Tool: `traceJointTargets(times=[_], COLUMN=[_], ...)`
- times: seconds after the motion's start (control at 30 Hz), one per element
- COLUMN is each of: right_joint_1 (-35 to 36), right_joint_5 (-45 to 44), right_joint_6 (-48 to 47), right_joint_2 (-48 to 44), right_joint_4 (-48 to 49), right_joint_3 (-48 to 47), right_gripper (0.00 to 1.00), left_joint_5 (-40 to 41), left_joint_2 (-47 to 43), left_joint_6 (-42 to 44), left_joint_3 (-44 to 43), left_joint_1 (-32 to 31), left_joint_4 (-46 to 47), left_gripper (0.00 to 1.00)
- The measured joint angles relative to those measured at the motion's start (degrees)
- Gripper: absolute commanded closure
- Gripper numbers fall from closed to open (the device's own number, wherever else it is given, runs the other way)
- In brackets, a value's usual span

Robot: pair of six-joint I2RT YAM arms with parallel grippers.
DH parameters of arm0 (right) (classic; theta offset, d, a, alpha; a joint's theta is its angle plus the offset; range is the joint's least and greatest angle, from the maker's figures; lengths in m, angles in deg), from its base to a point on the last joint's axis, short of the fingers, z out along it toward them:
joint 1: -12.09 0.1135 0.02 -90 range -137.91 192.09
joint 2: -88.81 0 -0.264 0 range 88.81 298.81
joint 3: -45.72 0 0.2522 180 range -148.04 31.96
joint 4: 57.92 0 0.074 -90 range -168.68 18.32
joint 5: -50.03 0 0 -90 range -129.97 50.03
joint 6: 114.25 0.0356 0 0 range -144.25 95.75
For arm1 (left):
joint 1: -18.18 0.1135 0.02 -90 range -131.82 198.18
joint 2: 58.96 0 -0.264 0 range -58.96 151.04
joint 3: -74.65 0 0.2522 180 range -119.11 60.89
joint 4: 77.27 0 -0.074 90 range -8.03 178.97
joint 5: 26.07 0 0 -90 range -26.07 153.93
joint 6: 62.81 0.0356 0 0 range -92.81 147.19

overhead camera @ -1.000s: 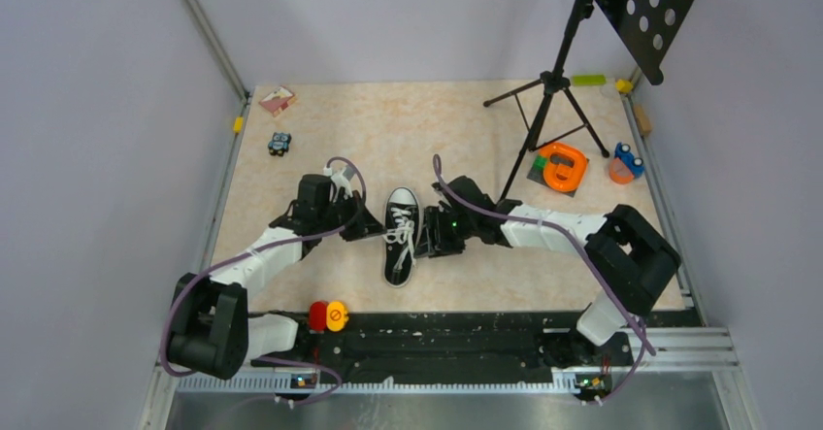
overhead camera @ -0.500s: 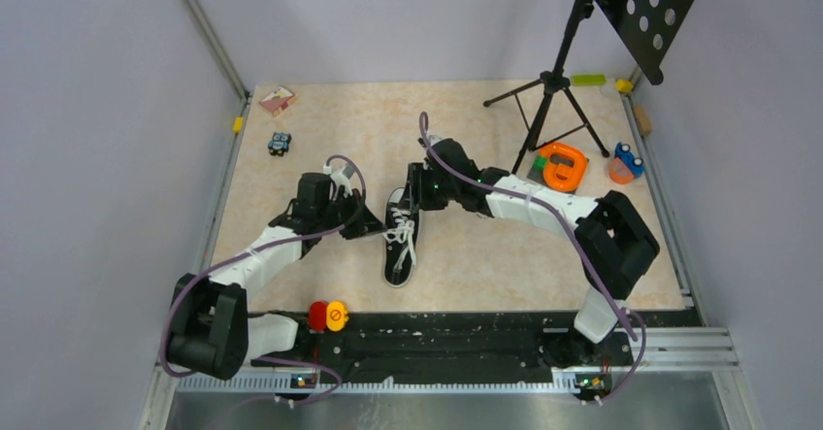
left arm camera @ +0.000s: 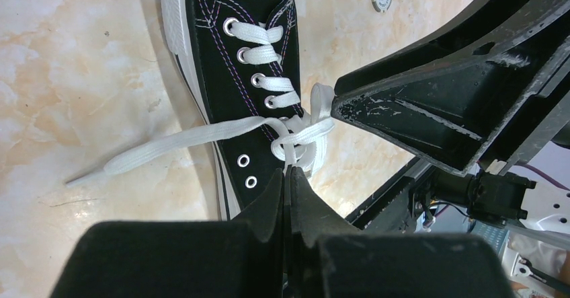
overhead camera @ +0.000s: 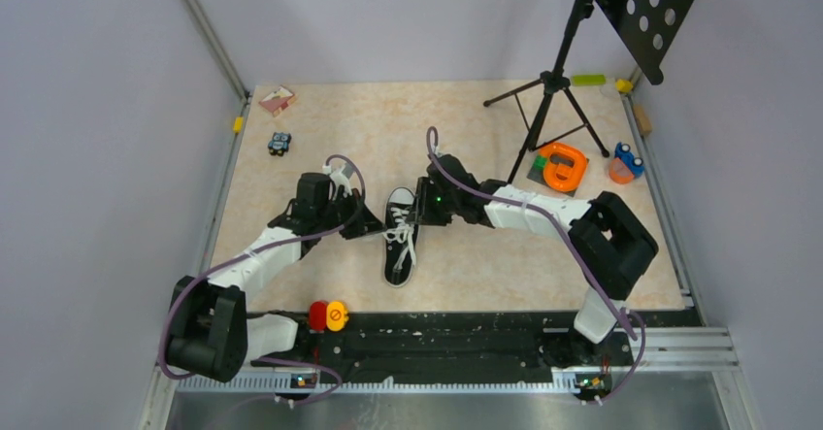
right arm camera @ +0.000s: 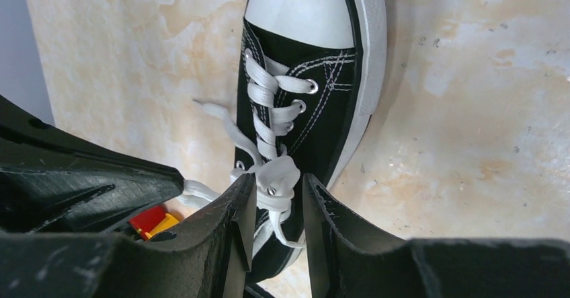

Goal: Tie the shoes
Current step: Tie the shoelace on the shoe.

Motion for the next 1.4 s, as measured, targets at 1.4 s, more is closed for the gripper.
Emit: traceJointTargets(times=[1.4], right_joint_1=[1.1], right_joint_5=[0.8], right_joint_6=[5.4], right_joint_2=[-1.6], right_joint_4=[5.2], right_joint_3=[3.0], right_gripper=[0.66], left_joint_5=[0.0], left_joint_2=[0.0], left_joint_6=[0.0], left_joint_3=[0.0], left_joint_1=[0.0], left_joint_4=[0.0], left_gripper=[1.00])
